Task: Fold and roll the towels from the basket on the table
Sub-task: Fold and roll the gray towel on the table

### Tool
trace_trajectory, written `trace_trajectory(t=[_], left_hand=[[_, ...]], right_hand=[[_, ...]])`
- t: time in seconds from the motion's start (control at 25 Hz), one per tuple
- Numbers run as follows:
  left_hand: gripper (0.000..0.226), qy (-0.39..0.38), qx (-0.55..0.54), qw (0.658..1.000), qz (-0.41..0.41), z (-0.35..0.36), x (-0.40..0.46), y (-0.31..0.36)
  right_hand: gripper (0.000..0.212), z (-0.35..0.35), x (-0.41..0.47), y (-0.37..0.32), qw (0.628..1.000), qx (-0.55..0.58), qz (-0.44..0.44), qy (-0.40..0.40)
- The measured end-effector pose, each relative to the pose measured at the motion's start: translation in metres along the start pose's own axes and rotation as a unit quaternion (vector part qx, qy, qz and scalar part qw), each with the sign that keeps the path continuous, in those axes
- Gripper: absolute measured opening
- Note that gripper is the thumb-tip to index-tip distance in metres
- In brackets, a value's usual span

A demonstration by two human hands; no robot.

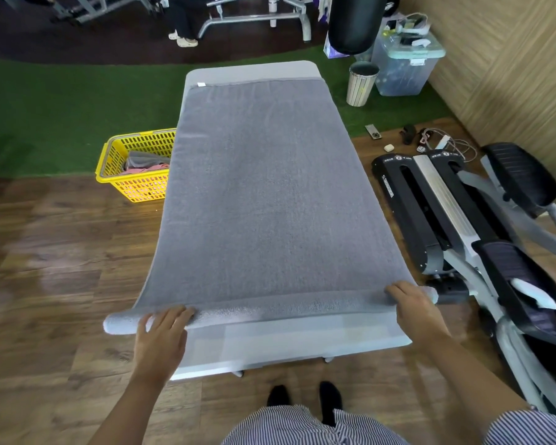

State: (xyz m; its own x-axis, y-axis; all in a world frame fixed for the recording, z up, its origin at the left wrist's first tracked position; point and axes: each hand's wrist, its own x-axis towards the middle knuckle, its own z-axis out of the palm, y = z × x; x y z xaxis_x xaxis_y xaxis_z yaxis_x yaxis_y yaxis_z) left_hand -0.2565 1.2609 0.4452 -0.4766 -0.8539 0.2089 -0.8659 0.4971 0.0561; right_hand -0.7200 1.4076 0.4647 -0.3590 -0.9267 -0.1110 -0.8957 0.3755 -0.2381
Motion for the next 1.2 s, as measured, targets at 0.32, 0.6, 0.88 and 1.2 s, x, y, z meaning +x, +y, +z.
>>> trace_trajectory(t=[0.32,0.6,0.88,1.2], left_hand=[[0.037,-0.028,0.002,0.998,-0.050,0.001,0.007,0.014],[0.036,-0.035,-0.002,0.999,-0.018,-0.004,0.011,0.001],[0.044,-0.068,-0.046,0.994,-0.074,0.004,0.012,-0.006],[0.037,-0.043,-0.045,0.996,-0.056,-0.003,0.009,0.003]], right_hand=[[0.034,0.003,0.002,0.003,0.999,0.035,0.007,-0.041],[0.028,0.002,0.005,0.006,0.999,-0.024,0.026,-0.037],[0.041,0.009,-0.001,0.014,0.997,0.073,0.018,-0.007],[0.030,-0.005,0.001,0.015,0.994,0.081,0.015,-0.066]])
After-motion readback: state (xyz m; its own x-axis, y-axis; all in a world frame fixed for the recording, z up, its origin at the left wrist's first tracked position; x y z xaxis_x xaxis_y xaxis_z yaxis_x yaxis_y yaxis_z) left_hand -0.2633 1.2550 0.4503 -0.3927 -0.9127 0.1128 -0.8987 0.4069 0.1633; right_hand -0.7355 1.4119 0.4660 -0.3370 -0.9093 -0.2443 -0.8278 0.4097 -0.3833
